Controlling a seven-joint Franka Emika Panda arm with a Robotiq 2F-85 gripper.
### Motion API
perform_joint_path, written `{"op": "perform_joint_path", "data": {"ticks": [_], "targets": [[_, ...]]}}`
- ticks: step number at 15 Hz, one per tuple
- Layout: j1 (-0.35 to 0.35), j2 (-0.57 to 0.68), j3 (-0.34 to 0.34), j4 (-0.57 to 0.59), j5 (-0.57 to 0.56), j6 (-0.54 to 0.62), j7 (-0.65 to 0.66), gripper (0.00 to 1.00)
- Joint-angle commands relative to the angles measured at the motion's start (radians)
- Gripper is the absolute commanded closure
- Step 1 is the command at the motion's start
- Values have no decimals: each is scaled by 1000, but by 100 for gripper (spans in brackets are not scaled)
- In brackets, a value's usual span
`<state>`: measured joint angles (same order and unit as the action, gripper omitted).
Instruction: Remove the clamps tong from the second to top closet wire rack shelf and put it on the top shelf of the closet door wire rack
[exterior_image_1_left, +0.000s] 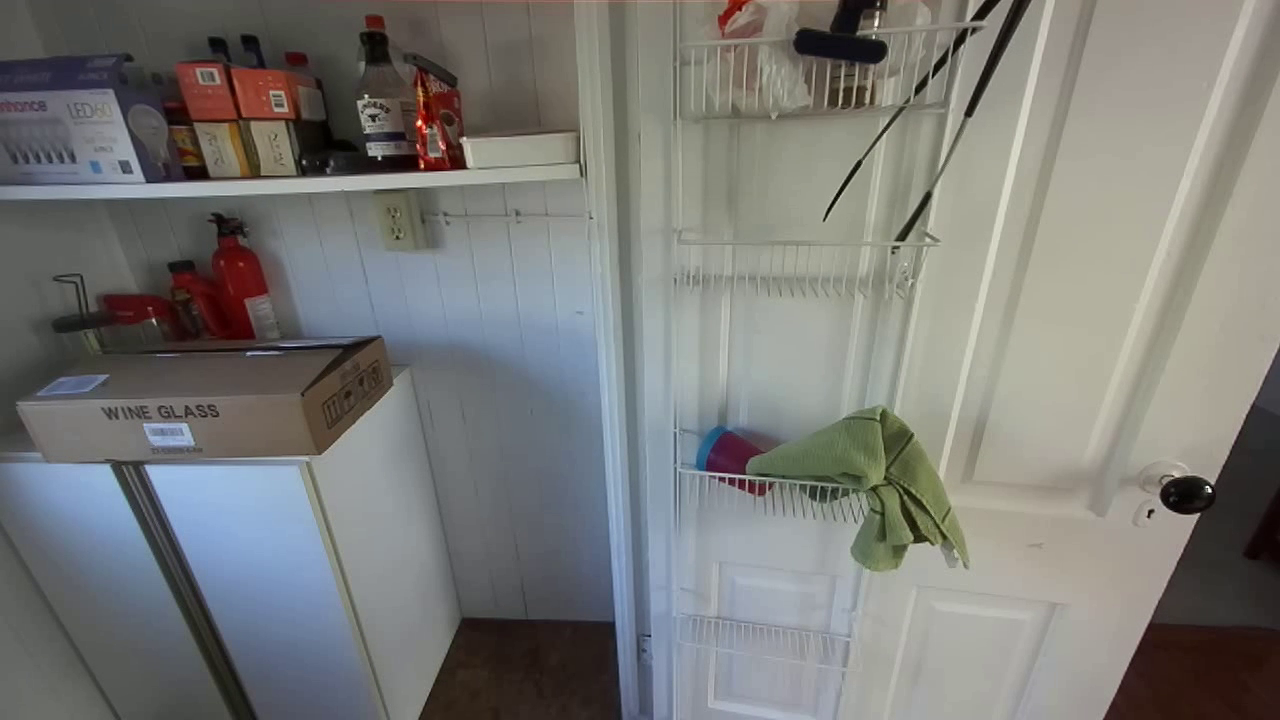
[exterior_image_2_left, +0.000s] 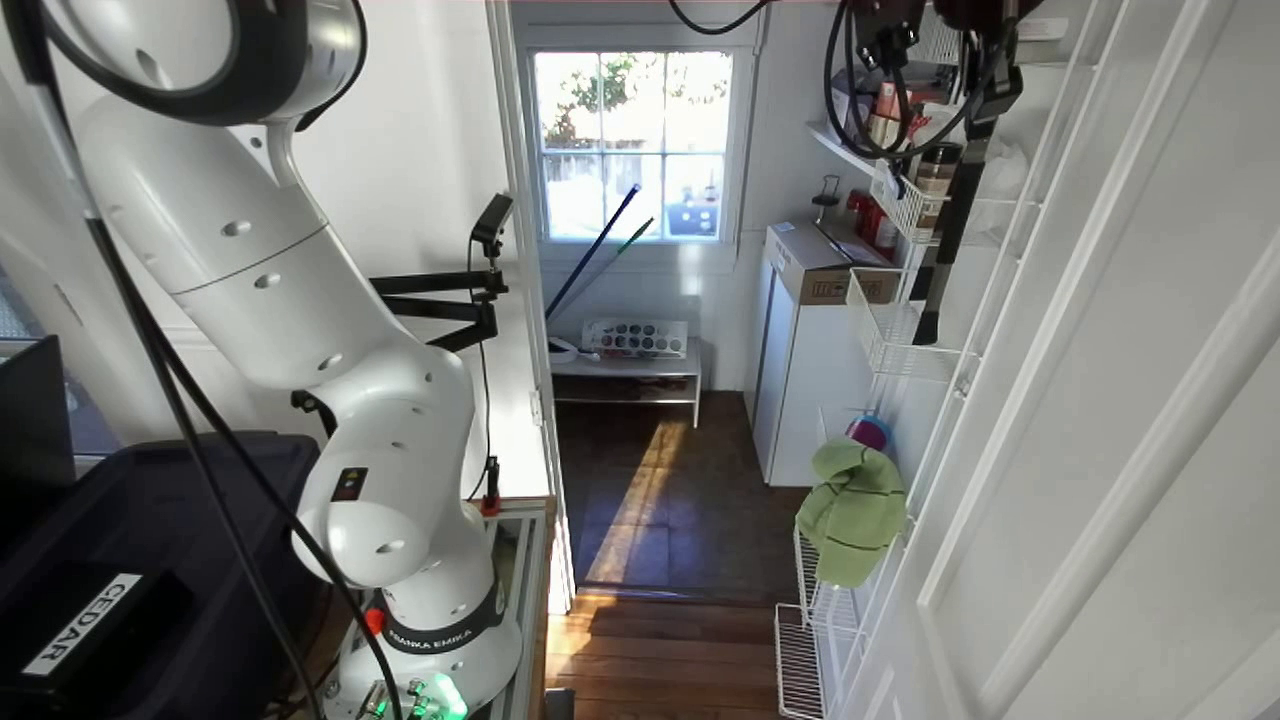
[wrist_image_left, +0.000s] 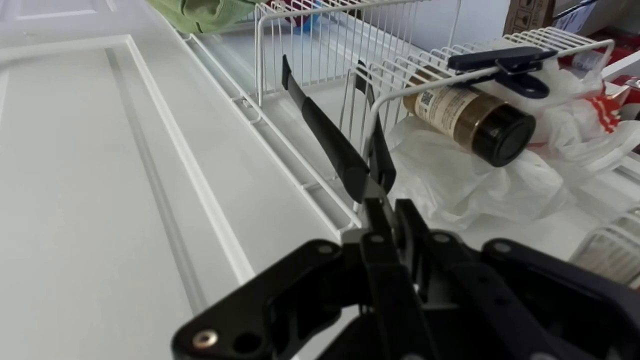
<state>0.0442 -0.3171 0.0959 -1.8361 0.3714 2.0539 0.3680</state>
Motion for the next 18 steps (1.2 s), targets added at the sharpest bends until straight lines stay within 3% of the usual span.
{"op": "perform_joint_path", "data": {"ticks": [1,10,17,18], "targets": [[9,-19,-3,-24,20,27,14,58],[-11,-54,-28,-8,-3,16,1,0],[-16,-162,-107,43,21,-133,-46,0],[-21,-123,-85,38,4,-87,-31,0]]}}
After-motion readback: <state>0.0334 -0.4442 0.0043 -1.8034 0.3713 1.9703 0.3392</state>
